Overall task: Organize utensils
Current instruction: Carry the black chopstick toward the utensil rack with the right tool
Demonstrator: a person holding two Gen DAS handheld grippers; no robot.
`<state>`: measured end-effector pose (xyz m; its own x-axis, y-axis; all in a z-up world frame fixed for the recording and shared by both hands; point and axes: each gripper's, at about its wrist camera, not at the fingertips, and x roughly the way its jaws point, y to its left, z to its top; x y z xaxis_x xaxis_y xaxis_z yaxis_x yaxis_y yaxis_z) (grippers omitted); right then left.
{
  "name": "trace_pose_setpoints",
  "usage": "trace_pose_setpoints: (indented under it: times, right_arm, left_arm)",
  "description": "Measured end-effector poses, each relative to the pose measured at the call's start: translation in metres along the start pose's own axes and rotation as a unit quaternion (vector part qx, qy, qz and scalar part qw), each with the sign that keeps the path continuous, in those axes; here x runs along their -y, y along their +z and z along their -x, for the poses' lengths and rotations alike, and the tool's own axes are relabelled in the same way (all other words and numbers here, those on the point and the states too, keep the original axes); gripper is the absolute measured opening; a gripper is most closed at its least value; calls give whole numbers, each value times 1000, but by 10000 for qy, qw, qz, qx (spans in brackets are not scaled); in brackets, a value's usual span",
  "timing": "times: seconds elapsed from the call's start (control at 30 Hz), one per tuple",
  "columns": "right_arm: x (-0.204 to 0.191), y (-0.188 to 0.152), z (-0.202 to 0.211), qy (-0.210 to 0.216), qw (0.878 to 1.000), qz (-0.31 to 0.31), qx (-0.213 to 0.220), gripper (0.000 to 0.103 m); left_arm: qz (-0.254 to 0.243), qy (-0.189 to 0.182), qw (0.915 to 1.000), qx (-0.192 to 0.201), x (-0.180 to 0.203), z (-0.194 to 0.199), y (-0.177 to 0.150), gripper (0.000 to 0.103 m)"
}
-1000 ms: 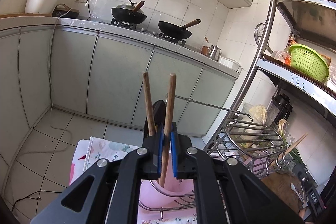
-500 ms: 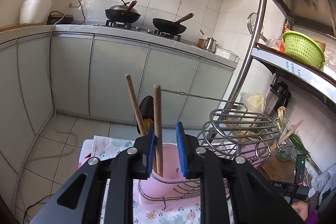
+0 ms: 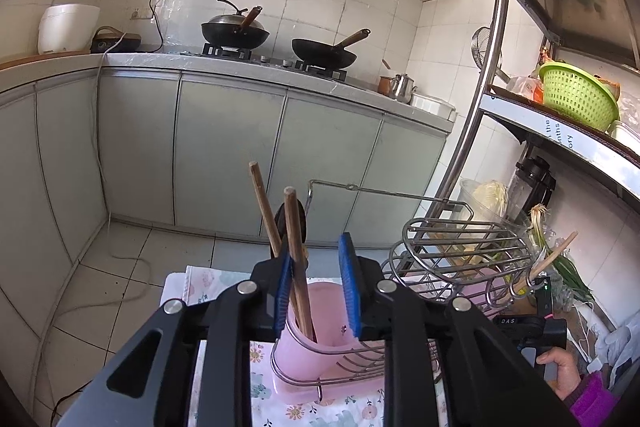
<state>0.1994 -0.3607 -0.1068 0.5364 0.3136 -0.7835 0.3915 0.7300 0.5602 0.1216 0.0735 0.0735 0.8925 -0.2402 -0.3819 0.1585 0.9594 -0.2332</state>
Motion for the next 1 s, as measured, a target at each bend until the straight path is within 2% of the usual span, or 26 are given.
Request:
trace_pose_setpoints:
  times: [0.13,0.2,0.23,0.4,0.53,0.7,0.8,1.0]
  right_arm:
    - [6,6,-14,37,9994,-338,-56,39]
    - [9,5,-15,-26,9992,-408,14,28]
    - [11,4,-14,-94,9992,-388,50,10]
    - [20,-9,0,199,9986,-360,342,9]
    - [4,-29,36,380,9955,218,842,8]
    - [-23,-61,89,549,9810,1116,1486,6]
    - [-39,-76,123,556,9647,1691,1943,5]
    - [-57,-87,176,982,9426,2043,2450,5]
  left_arm:
    - [64,-26,10000,-59,-2,-2,1,21]
    - [91,-61,9999,-82,-3,-3,1,21]
    - [100,-73,9999,-97,-3,-3,2,21]
    - [162,-148,9995,-238,-4,-6,3,21]
    - [288,-253,9985,-398,-8,-10,2,21]
    - [377,-212,9982,-410,-9,-9,0,21]
    - [325,-164,9986,-388,-6,-6,-2,21]
    - [326,-211,9986,-349,-3,1,-5,21]
